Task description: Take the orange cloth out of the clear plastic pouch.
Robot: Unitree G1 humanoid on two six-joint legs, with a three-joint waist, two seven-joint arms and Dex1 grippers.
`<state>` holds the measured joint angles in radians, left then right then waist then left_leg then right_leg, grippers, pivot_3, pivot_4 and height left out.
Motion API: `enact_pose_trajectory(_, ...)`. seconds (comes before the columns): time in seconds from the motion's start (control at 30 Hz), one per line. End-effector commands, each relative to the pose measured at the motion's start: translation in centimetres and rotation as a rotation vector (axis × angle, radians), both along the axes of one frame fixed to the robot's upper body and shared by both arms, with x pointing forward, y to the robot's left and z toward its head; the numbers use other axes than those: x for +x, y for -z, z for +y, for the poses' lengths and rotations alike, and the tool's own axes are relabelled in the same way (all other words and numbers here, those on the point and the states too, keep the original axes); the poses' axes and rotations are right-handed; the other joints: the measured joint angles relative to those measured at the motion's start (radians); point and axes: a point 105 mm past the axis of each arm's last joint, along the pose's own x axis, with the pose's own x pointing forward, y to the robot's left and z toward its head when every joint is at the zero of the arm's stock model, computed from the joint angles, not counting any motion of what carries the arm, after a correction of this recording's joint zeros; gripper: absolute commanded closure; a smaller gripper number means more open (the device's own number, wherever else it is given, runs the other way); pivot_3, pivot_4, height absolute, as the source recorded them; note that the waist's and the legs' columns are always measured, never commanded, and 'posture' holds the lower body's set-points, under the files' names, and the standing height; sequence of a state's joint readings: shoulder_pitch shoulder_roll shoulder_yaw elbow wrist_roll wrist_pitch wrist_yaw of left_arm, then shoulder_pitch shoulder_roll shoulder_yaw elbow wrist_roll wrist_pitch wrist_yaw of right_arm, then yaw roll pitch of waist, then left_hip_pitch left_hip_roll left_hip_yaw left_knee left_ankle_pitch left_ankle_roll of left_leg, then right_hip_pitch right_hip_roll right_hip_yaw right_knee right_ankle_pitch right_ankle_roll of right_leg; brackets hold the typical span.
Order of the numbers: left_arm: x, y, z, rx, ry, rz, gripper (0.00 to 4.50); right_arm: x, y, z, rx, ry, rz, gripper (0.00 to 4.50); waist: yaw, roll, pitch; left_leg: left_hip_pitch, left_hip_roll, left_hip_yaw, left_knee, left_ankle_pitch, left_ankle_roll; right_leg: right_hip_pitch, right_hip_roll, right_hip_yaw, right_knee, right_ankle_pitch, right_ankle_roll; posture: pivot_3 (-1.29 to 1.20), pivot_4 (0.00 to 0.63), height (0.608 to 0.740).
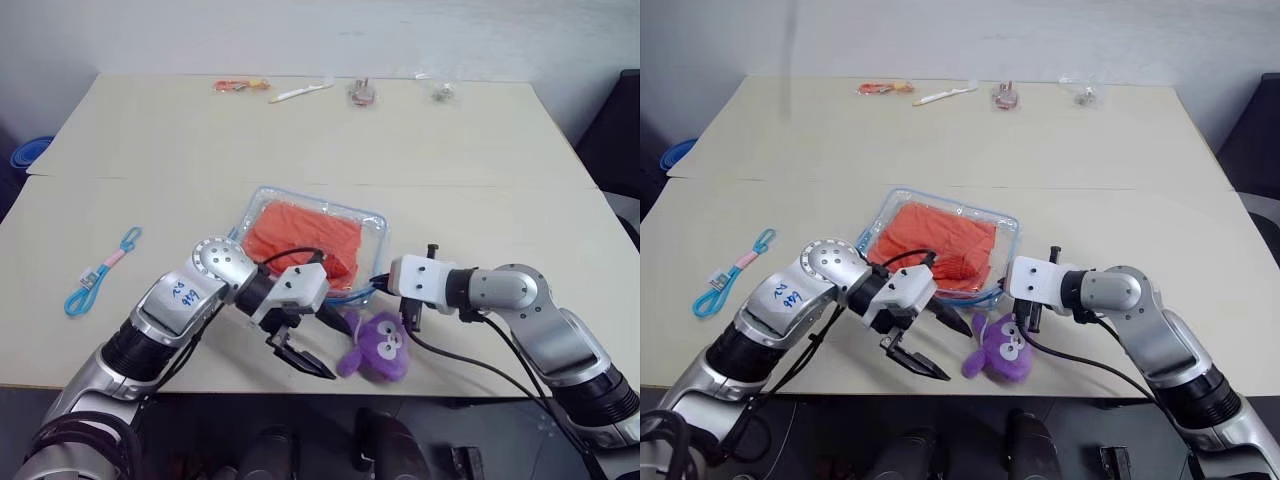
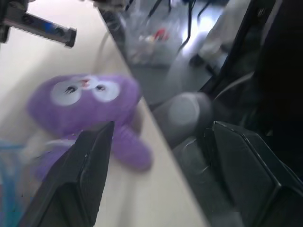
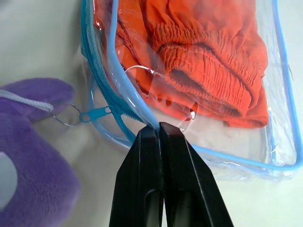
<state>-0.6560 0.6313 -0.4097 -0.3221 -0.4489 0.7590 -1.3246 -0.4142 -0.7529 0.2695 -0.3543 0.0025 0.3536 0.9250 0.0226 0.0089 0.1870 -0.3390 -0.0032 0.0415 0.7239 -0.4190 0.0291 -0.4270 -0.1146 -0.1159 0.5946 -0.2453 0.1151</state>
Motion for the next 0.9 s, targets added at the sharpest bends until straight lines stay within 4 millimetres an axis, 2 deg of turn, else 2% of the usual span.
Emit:
enact_pose_trajectory(0.03,-0.2,0.4,-1.0,0.044,-0.096,0.054,0.99,-0.4,-1.2,0.7,0.016,-0.030,-0.041,4.45,0.001,0.000,0.000,0.000,0.000,0.000,0.000,0.000,0.000,0.000,0.000,0.000,0.000,0.000,0.000,0.00,0.150,0.740)
enact_pose_trajectory(0.13,-0.1,1.8,-1.2,0.113,-0.144,0.047,0.99,-0.4,-1.3,0.7,0.017,-0.034,-0.043,4.45,0.000,0.000,0.000,0.000,-0.001,0.000,0.000,0.000,0.000,0.000,0.000,0.000,0.000,0.000,0.000,0.00,0.150,0.740)
enact_pose_trajectory(0.23,0.6,3.1,-1.1,0.182,-0.203,-0.038,0.99,-0.4,-1.4,0.8,0.015,-0.038,-0.046,4.45,0.000,0.000,0.000,0.000,-0.001,0.000,0.000,0.000,0.000,0.000,0.000,0.000,0.000,0.000,0.000,0.00,0.150,0.740)
enact_pose_trajectory(0.4,0.9,3.8,-1.3,0.244,-0.274,-0.087,0.99,-0.4,-1.7,0.9,0.017,-0.038,-0.052,4.45,0.000,0.000,0.000,0.000,0.000,0.000,0.000,0.000,0.000,0.000,0.000,0.000,0.000,0.000,0.000,0.00,0.150,0.740)
enact_pose_trajectory(0.53,1.1,4.5,-2.5,0.230,-0.330,-0.108,0.99,-0.4,-1.8,1.1,0.021,-0.038,-0.056,4.45,0.002,0.000,0.000,0.000,0.000,0.000,0.000,0.000,0.000,0.000,-0.001,0.000,0.000,0.000,0.000,0.00,0.150,0.740)
enact_pose_trajectory(0.73,0.9,4.8,-3.5,0.203,-0.395,-0.023,0.99,-0.6,-1.7,1.2,0.023,-0.040,-0.057,4.45,0.001,0.000,0.000,0.000,0.000,0.000,0.000,0.000,0.000,0.000,0.000,0.001,0.000,0.000,0.000,0.00,0.150,0.740)
enact_pose_trajectory(0.8,0.9,4.9,-3.5,0.201,-0.407,-0.006,1.38,-0.5,-1.7,1.1,0.019,-0.037,-0.058,4.50,0.001,0.000,0.000,0.000,0.000,0.000,0.000,0.000,0.000,0.000,-0.001,0.001,0.000,0.000,0.000,0.00,0.150,0.740)
enact_pose_trajectory(0.9,1.1,4.8,-3.3,0.201,-0.419,-0.011,2.21,-0.4,-1.7,0.9,0.014,-0.033,-0.063,4.50,0.001,0.000,0.000,0.001,0.000,0.000,0.000,0.000,0.000,0.000,-0.001,0.001,0.000,0.000,0.000,0.00,0.150,0.740)
